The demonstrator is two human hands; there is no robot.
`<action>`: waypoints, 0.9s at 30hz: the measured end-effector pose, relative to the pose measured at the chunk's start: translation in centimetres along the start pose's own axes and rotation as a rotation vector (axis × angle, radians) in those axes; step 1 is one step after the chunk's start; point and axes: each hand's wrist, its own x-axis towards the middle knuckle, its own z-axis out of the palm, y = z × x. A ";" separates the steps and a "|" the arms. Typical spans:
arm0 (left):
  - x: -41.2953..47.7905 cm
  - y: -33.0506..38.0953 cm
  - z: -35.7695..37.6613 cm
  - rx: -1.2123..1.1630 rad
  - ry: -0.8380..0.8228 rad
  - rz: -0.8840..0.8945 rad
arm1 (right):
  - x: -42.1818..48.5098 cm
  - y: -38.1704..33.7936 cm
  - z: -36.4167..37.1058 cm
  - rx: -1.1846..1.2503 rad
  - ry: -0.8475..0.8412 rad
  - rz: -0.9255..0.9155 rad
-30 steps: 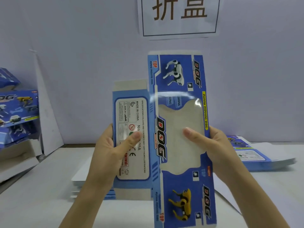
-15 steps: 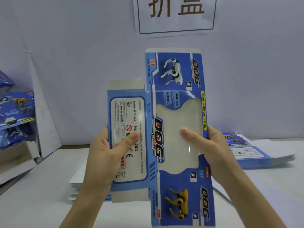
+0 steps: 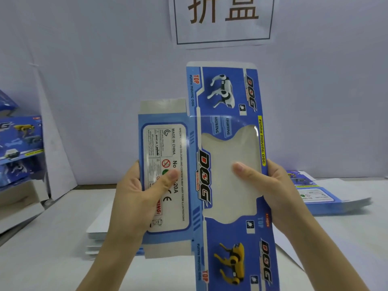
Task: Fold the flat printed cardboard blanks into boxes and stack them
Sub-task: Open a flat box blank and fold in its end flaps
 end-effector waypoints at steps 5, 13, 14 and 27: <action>-0.4 -0.6 1.3 0.303 0.098 0.071 | -0.1 0.4 1.3 -0.023 0.184 -0.127; -1.8 0.7 2.4 0.112 -0.273 0.140 | -1.0 1.6 5.0 0.031 -0.152 -0.229; -1.8 0.8 2.2 0.022 -0.269 0.097 | -1.3 1.7 5.4 -0.008 -0.205 -0.218; 0.5 0.0 -1.1 -0.180 -0.050 -0.124 | -0.1 0.8 2.6 -0.308 0.195 -0.357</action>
